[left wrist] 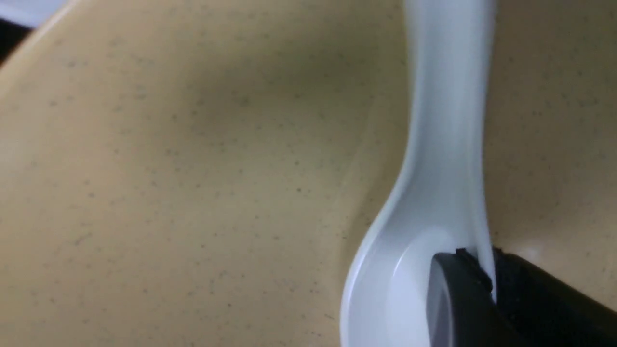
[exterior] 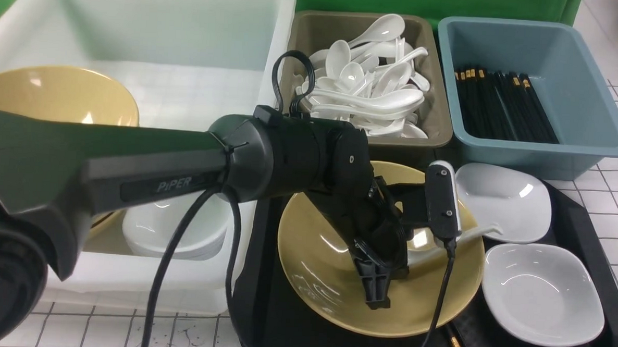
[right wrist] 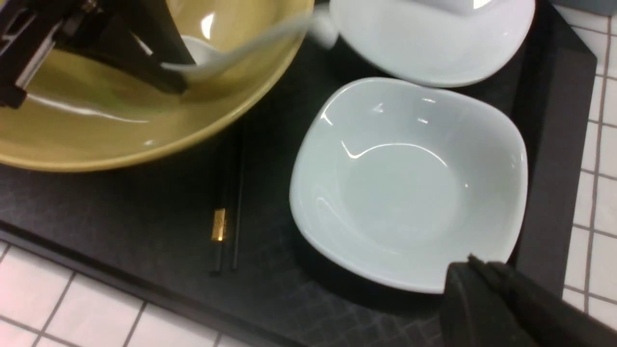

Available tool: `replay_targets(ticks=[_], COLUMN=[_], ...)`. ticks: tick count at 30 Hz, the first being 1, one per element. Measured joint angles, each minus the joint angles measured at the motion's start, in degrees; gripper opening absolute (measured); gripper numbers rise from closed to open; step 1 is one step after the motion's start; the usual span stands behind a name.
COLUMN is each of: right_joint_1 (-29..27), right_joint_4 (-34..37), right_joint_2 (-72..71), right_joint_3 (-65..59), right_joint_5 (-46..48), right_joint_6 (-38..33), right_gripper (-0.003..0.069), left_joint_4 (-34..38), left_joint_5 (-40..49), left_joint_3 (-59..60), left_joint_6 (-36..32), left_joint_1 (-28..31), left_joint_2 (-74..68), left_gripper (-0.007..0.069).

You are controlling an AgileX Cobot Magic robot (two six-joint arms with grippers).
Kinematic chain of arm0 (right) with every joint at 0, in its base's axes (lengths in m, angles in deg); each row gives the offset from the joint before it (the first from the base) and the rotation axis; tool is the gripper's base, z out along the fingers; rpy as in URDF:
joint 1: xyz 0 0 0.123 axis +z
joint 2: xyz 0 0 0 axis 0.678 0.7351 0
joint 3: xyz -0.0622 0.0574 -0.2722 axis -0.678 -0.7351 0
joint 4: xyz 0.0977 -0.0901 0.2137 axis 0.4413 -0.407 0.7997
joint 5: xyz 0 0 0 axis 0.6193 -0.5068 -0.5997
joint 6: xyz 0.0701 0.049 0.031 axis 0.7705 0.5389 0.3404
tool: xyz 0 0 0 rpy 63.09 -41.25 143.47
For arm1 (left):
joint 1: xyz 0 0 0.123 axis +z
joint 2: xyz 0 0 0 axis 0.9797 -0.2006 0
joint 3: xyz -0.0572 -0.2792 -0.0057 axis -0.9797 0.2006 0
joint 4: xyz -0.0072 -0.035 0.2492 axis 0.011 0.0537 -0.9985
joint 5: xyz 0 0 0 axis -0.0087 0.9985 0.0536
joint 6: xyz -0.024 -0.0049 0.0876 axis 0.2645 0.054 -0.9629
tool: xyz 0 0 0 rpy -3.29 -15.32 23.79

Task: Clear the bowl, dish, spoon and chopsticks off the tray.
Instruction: Use the left arm to grab the soup spoon in the middle, then use the left arm to put the soup spoon into the small storage box in the middle

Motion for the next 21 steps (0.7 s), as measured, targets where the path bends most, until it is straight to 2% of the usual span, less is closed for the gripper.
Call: replay_targets(ticks=[6, 12, 16, 21], right_joint_1=[0.0, 0.0, 0.0, 0.0], right_joint_4=[0.1, 0.2, 0.3, 0.4], right_joint_2=[0.0, 0.0, 0.0, 0.0], right_joint_3=[0.0, 0.0, 0.0, 0.0], right_joint_5=[-0.3, -0.4, -1.0, -1.2], right_joint_6=[0.0, 0.0, 0.0, 0.0], right_gripper=[0.0047, 0.0047, 0.0047, 0.0047], left_joint_4=[-1.1, -0.8, -1.4, -10.2], left_joint_5=[5.3, 0.4, -2.8, 0.4], left_joint_3=[-7.6, -22.3, -31.0, -40.8], left_joint_6=[9.7, 16.5, 25.8, 40.0], left_joint_1=[0.3, 5.0, 9.2, 13.0], left_joint_2=[2.0, -0.2, -7.2, -18.0], left_gripper=[0.0006, 0.0006, 0.0006, 0.0019])
